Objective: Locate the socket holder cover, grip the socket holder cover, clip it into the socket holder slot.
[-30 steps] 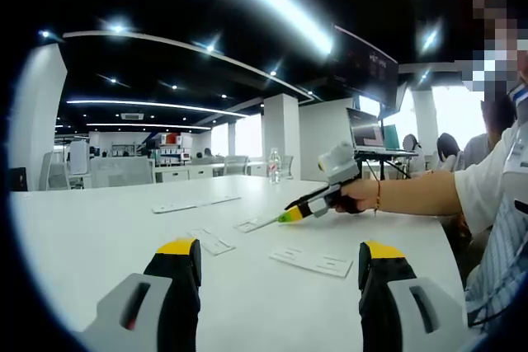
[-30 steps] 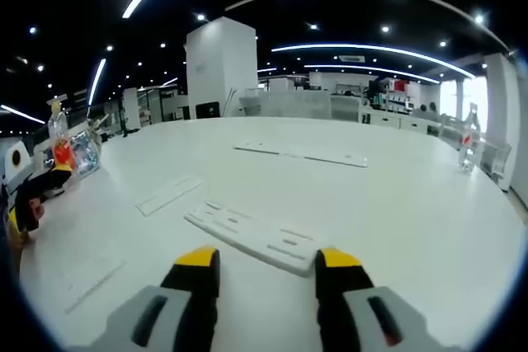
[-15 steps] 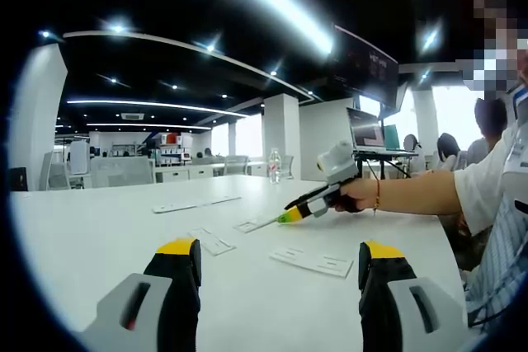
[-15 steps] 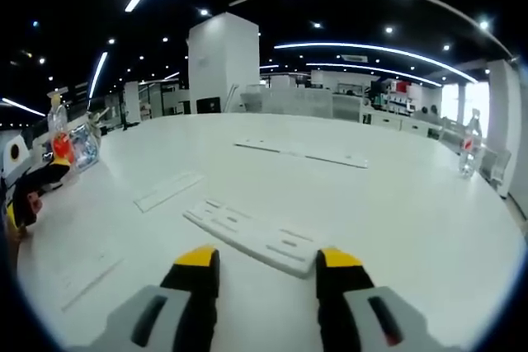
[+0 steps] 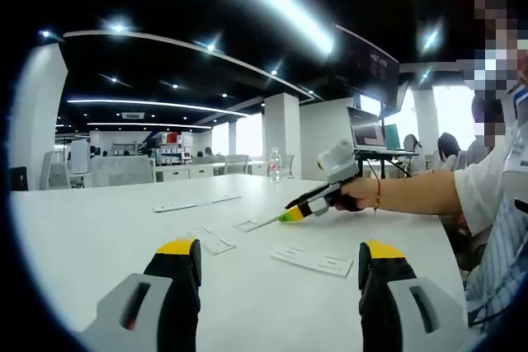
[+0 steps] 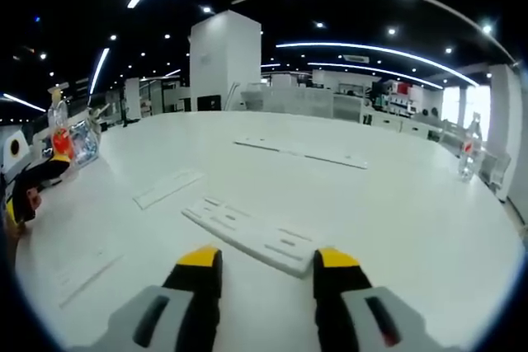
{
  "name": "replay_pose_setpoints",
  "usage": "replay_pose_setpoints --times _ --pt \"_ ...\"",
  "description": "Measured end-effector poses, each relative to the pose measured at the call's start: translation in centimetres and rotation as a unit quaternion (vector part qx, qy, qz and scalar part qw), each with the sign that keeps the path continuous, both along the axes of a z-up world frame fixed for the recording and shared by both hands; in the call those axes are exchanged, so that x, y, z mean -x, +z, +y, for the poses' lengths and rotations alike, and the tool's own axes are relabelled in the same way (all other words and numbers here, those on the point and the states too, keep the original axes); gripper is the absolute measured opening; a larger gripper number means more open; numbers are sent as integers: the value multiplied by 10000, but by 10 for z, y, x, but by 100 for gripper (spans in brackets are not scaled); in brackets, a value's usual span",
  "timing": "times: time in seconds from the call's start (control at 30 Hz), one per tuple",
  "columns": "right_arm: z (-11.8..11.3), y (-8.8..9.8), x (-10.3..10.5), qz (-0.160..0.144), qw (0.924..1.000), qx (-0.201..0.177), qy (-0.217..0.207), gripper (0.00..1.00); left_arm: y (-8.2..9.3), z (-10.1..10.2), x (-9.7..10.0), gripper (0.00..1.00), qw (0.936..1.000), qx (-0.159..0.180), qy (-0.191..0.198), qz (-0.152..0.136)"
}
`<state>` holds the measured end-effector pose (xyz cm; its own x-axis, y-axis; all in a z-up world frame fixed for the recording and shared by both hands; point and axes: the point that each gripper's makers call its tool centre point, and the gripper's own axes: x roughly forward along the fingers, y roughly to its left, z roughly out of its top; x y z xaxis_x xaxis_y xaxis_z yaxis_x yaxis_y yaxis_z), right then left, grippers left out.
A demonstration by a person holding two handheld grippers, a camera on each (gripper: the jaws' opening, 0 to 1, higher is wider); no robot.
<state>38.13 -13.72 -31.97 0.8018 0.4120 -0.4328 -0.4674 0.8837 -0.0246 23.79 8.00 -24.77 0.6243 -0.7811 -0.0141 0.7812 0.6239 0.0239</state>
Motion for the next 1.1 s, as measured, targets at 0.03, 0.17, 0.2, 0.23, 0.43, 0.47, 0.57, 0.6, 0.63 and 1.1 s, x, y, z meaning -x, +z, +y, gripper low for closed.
replay_pose_setpoints --times 0.03,0.17,0.2,0.23,0.43,0.47,0.57,0.6,0.63,1.1 --pt "0 0 0 -3 10000 -4 -1 45 0 0 0 78 10000 0 0 0" --pt "0 -1 -1 -42 10000 40 27 45 0 0 0 78 10000 -1 6 2" --pt "0 -1 -1 -43 10000 39 26 45 0 0 0 78 10000 -1 7 3" --pt "0 -1 -2 -41 10000 27 25 45 0 0 0 78 10000 -2 9 3" --pt "1 -1 -3 -31 10000 72 34 45 0 0 0 78 10000 1 13 4" --pt "1 -1 -3 -31 10000 75 33 45 0 0 0 78 10000 1 12 3" --pt "-1 0 -5 -34 10000 75 23 45 0 0 0 78 10000 -1 11 3" --pt "-1 0 -5 -32 10000 79 21 45 0 0 0 78 10000 0 14 3" --pt "-1 -1 -5 -30 10000 83 20 45 0 0 -1 78 10000 1 17 3" --pt "-5 1 -9 -104 9999 130 -32 44 0 0 0 78 10000 7 13 -7"
